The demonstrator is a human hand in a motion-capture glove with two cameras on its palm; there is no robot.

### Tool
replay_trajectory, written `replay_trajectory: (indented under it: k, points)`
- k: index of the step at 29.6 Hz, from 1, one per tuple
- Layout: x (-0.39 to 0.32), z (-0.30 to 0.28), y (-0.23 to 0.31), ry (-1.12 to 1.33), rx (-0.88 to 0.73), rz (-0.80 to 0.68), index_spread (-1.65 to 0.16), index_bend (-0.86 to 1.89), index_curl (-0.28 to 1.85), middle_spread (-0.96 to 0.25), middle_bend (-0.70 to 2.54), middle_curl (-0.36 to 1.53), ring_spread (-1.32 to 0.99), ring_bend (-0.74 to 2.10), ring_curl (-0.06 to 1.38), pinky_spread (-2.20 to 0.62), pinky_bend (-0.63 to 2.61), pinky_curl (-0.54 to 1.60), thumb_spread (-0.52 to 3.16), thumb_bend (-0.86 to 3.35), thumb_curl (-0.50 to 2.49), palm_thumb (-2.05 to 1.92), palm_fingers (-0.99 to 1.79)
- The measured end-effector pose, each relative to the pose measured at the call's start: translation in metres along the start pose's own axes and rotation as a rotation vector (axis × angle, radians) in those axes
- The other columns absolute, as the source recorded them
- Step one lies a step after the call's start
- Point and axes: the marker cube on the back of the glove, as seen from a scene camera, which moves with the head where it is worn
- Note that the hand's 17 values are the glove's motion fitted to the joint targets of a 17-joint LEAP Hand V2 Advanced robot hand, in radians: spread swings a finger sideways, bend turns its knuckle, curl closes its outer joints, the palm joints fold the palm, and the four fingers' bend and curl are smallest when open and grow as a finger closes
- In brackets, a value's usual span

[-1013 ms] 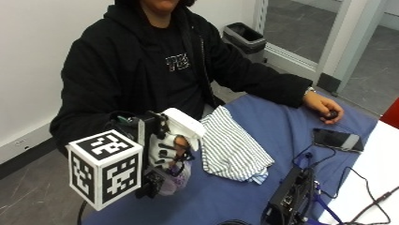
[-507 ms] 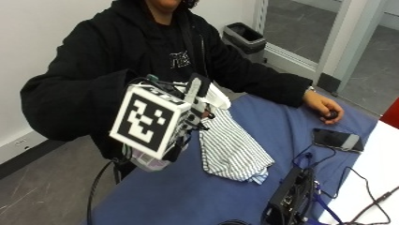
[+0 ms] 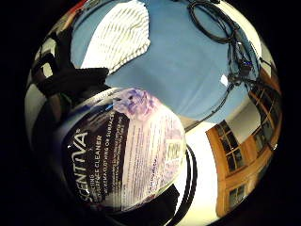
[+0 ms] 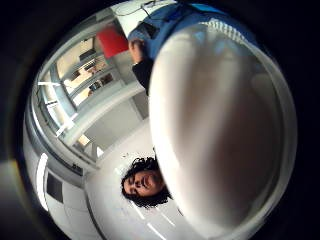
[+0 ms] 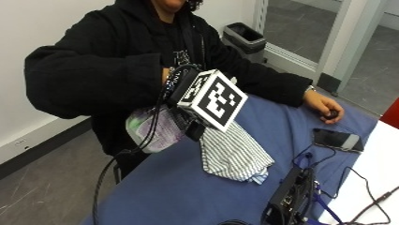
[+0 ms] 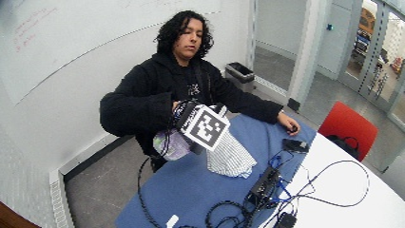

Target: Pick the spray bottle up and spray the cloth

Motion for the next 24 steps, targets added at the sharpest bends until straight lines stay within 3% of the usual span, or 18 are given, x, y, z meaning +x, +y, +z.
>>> replay_trajectory:
  k: [12, 16, 24]
  points:
    - [0.005, 0.041, -0.047, 0.163, -0.208, 0.188, -0.27, 0.18, 0.61, -0.2, 0.51, 0.58, -0.21, 0.69, 0.52, -0.25, 0.42, 0.46, 0.38, -0.02, 0.84, 1.0, 1.26]
    - [-0.005, 0.046, -0.077, 0.155, -0.222, 0.213, -0.27, 0.18, 0.61, -0.2, 0.51, 0.58, -0.21, 0.69, 0.52, -0.25, 0.42, 0.46, 0.39, -0.02, 0.84, 1.0, 1.26]
    - [0.011, 0.082, -0.086, 0.233, -0.327, 0.246, -0.26, 0.18, 0.61, -0.19, 0.51, 0.59, -0.21, 0.69, 0.52, -0.25, 0.42, 0.46, 0.4, -0.02, 0.85, 1.01, 1.25]
